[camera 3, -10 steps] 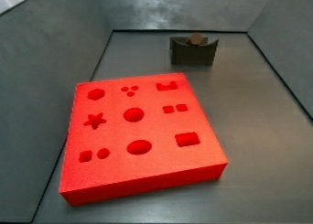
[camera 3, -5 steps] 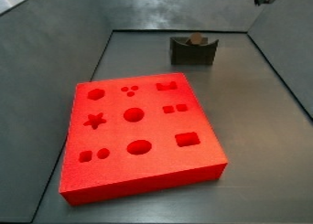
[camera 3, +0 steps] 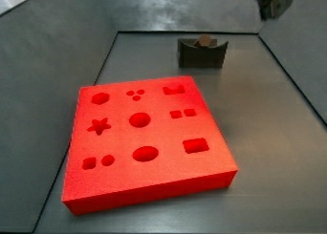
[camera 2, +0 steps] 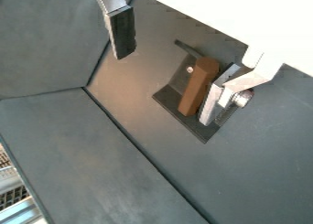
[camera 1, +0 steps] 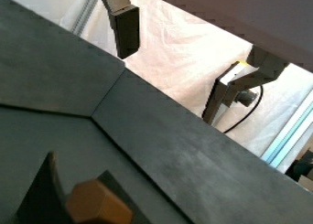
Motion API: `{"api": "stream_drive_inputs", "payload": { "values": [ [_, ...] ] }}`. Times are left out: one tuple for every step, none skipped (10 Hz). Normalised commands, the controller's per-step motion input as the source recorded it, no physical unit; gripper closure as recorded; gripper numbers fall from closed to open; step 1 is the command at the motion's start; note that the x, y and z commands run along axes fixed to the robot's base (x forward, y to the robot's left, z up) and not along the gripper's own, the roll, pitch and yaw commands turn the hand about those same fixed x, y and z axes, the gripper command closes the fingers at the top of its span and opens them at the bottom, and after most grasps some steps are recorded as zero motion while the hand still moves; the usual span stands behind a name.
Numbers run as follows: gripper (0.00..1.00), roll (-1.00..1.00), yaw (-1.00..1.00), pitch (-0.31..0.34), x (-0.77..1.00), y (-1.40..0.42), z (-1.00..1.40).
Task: Pick up the hexagon object. Move up. Place the hexagon object on the fixture. Regrasp the hexagon object. Move to above the board. Insert the hexagon object.
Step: Regrasp the hexagon object.
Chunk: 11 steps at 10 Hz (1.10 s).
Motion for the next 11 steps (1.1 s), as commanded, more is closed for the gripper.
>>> {"api": "stream_drive_inputs", "payload": {
  "values": [
    [0.00,0.16,0.09,-0.038,0.05,0.06,-1.00],
    [0.00,0.12,0.07,-0.047,0.06,0.05,-1.00],
    [0.00,0.10,0.06,-0.054,0.08,0.05,-1.00],
    [0.00,0.07,0.04,-0.053,0.09,0.04,-1.00],
    [0.00,0.07,0.03,-0.050,0.10,0.04,-1.00],
    [0.00,0.07,0.02,-0.047,0.11,0.03,-1.00],
    [0.00,0.07,0.02,-0.036,0.11,0.03,-1.00],
    [0.00,0.07,0.01,-0.026,0.12,0.02,-0.96],
    [0.00,0.07,0.01,-0.023,0.11,0.01,-0.82],
    [0.00,0.07,0.01,-0.022,0.09,0.01,-0.69],
    [0.00,0.06,0.02,-0.022,0.08,0.00,-0.55]
  ]
}}
